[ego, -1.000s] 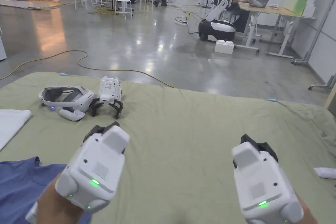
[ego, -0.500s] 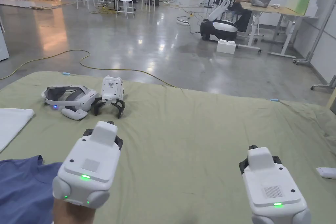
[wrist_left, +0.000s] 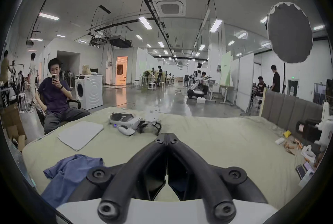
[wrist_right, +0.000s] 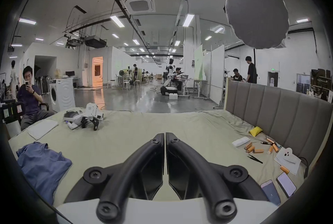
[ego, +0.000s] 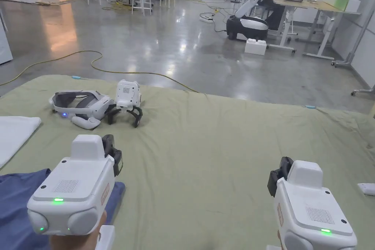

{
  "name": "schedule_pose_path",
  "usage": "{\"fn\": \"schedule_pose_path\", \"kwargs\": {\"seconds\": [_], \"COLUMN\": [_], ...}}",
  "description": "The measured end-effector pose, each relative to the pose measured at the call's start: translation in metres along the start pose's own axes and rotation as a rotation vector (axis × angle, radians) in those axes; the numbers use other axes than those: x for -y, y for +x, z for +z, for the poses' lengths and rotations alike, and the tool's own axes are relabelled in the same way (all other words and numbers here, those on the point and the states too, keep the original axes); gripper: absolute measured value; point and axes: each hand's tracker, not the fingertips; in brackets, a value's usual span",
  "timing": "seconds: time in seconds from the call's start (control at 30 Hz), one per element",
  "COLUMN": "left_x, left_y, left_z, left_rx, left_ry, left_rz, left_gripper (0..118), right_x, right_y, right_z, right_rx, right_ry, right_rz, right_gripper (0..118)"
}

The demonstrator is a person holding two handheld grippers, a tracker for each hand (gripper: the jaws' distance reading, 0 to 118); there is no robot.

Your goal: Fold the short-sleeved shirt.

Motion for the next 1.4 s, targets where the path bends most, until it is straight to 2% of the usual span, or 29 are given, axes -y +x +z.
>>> {"fn": "schedule_pose_path", "kwargs": {"seconds": [0.23,0.37,0.57,0.6,0.63,0.7,0.73,0.77,0.8,0.97,1.07,1.1,1.17,1.2,1.23,1.3,1.4], "left_x": [0.029,0.054,0.084,0.09,0.095,0.105,0.11,0.118,0.123,0.15,0.15,0.148,0.145,0.147,0.15,0.153,0.147], "left_y": [-0.079,-0.139,-0.192,-0.2,-0.205,-0.209,-0.21,-0.21,-0.208,-0.205,-0.195,-0.19,-0.178,-0.179,-0.177,-0.177,-0.185], "left_z": [0.021,0.022,0.016,0.013,0.009,0.0,-0.005,-0.011,-0.016,-0.035,-0.035,-0.034,-0.031,-0.032,-0.032,-0.029,-0.022], "left_rx": [-0.056,-0.117,-0.155,-0.15,-0.148,-0.138,-0.133,-0.131,-0.13,-0.11,-0.13,-0.121,-0.089,-0.088,-0.093,-0.098,-0.108], "left_ry": [-0.184,-0.349,-0.636,-0.659,-0.678,-0.735,-0.759,-0.806,-0.836,-0.927,-0.894,-0.888,-0.851,-0.852,-0.86,-0.845,-0.789], "left_rz": [0.034,0.048,0.049,0.069,0.079,0.078,0.076,0.071,0.071,0.088,0.015,-0.011,-0.066,-0.086,-0.094,-0.088,-0.021], "left_gripper": [0,0,3,7,16,62,80,93,94,93,83,76,36,19,9,0,0], "right_x": [0.011,0.022,0.037,0.039,0.041,0.045,0.047,0.048,0.05,0.054,0.055,0.055,0.056,0.056,0.057,0.058,0.059], "right_y": [-0.01,-0.019,-0.034,-0.037,-0.038,-0.041,-0.043,-0.043,-0.044,-0.043,-0.041,-0.04,-0.038,-0.038,-0.038,-0.037,-0.035], "right_z": [-0.002,-0.005,-0.008,-0.008,-0.009,-0.01,-0.01,-0.01,-0.009,-0.007,-0.007,-0.007,-0.007,-0.007,-0.007,-0.007,-0.005], "right_rx": [-0.029,-0.054,-0.092,-0.097,-0.1,-0.108,-0.11,-0.11,-0.112,-0.108,-0.105,-0.102,-0.097,-0.097,-0.097,-0.097,-0.096], "right_ry": [-0.03,-0.068,-0.117,-0.125,-0.128,-0.142,-0.147,-0.149,-0.152,-0.169,-0.177,-0.177,-0.177,-0.178,-0.181,-0.185,-0.187], "right_rz": [0.024,0.044,0.075,0.08,0.082,0.09,0.092,0.094,0.097,0.127,0.134,0.136,0.138,0.137,0.136,0.132,0.127], "right_gripper": [1,1,1,1,1,1,1,1,1,1,1,1,1,1,1,1,1]}}
